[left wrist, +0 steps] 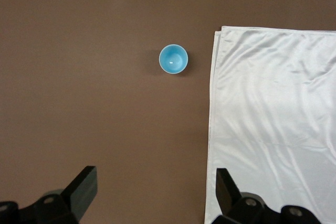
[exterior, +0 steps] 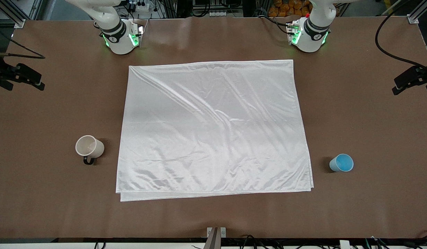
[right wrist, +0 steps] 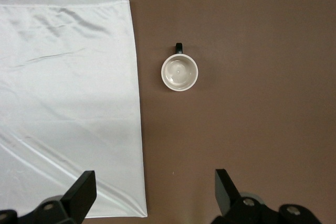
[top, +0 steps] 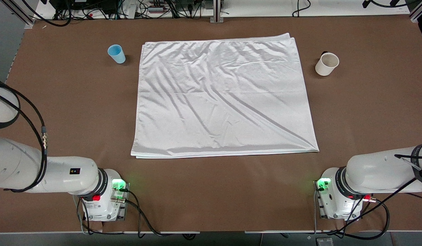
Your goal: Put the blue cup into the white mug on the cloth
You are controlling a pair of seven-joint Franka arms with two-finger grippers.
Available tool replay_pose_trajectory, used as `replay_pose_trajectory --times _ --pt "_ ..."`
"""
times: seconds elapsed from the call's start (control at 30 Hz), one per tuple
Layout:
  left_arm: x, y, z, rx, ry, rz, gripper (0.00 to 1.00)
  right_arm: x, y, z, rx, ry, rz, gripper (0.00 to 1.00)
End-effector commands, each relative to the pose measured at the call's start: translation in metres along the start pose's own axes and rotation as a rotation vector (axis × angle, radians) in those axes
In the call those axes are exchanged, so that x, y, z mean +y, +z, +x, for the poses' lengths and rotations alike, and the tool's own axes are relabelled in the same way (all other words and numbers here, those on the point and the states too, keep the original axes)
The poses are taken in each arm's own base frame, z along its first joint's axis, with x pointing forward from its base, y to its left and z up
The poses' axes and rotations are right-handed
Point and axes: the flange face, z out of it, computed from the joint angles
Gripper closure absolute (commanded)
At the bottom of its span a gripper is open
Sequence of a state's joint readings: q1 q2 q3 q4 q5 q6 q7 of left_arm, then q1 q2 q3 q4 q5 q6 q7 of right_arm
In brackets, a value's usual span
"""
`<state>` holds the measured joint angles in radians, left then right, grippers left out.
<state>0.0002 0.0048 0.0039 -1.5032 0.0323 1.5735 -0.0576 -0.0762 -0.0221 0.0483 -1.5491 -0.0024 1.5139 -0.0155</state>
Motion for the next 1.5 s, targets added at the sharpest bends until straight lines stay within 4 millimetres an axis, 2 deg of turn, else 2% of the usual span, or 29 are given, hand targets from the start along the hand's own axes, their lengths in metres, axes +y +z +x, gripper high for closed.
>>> replay_pose_trajectory --times 0.0,0.27,0.37,0.73,0.87,1.13,1.47 --pt "-0.002 -0.006 -0.003 0.011 0.011 -0.025 0.0 0.0 -0.002 -0.005 0.001 0.007 0.014 0.0" --pt "-0.004 -0.004 -0.002 0.01 0.009 -0.026 0.0 0.0 -0.002 -0.005 0.002 0.005 0.014 0.0" --pt "-0.016 -0.002 -0.001 0.004 -0.012 -0.044 0.0 0.0 -0.001 -0.005 -0.001 0.007 0.014 0.0" --pt "-0.018 0.01 0.001 -0.018 -0.032 -0.058 0.0 0.002 0.0 -0.005 -0.001 0.01 0.014 0.0" --pt "-0.027 0.028 0.011 -0.044 -0.049 -0.056 0.0 0.003 0.001 -0.004 -0.002 0.011 0.014 0.0" --pt "-0.028 0.068 0.029 -0.073 -0.055 -0.053 0.0 0.013 0.012 -0.001 -0.017 0.03 0.015 0.0" --pt "-0.057 0.151 0.057 -0.073 -0.09 -0.048 0.0 0.038 0.034 0.009 -0.034 0.061 0.019 0.0"
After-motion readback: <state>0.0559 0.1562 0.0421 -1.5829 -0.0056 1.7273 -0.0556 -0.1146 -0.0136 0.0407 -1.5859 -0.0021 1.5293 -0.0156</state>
